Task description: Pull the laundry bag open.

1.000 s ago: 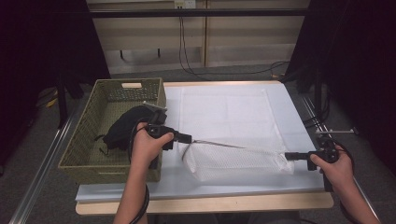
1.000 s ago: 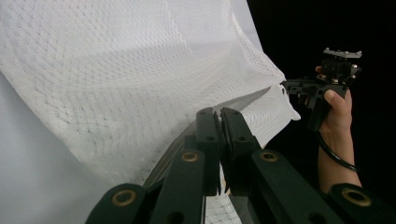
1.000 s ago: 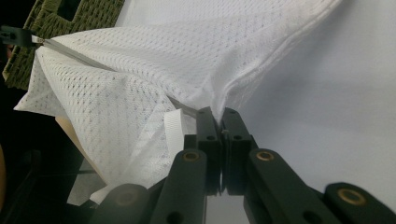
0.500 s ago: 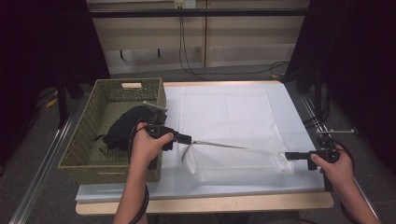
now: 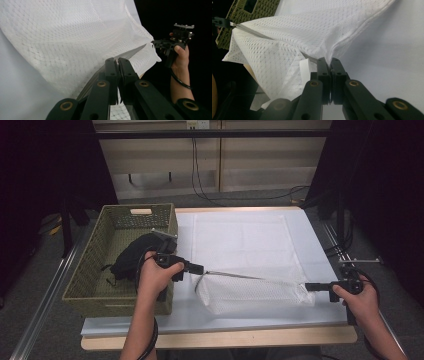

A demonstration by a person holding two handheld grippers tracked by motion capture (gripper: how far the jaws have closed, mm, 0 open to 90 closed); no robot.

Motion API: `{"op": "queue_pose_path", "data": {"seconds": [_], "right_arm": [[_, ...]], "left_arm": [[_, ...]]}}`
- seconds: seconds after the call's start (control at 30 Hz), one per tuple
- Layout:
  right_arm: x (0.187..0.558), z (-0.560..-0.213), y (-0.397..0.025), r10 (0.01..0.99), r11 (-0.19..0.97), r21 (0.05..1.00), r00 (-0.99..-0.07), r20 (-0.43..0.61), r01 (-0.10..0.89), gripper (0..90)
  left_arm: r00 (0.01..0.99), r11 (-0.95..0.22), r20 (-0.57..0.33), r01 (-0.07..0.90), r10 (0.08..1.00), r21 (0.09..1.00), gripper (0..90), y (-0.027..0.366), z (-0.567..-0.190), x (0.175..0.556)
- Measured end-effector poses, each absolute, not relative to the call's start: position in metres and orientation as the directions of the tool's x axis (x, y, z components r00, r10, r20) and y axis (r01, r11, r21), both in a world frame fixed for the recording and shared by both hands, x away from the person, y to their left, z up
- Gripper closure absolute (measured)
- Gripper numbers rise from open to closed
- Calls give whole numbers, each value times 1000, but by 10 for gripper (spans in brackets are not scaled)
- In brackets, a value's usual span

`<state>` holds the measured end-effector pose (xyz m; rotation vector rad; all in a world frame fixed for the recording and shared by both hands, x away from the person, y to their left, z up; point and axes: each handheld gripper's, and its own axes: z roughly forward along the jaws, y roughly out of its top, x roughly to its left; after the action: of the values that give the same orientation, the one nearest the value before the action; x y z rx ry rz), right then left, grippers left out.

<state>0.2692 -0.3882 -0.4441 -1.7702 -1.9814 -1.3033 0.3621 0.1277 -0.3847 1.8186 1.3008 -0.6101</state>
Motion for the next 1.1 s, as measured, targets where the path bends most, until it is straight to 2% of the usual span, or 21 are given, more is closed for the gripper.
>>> {"op": "queue_pose_path", "data": {"seconds": [1.1], "right_arm": [[268,-442,-394,731,-113,483,-257,633,868,888]], "left_arm": [[353,-144,-756,933,551,330,869,139,-383,362]]}}
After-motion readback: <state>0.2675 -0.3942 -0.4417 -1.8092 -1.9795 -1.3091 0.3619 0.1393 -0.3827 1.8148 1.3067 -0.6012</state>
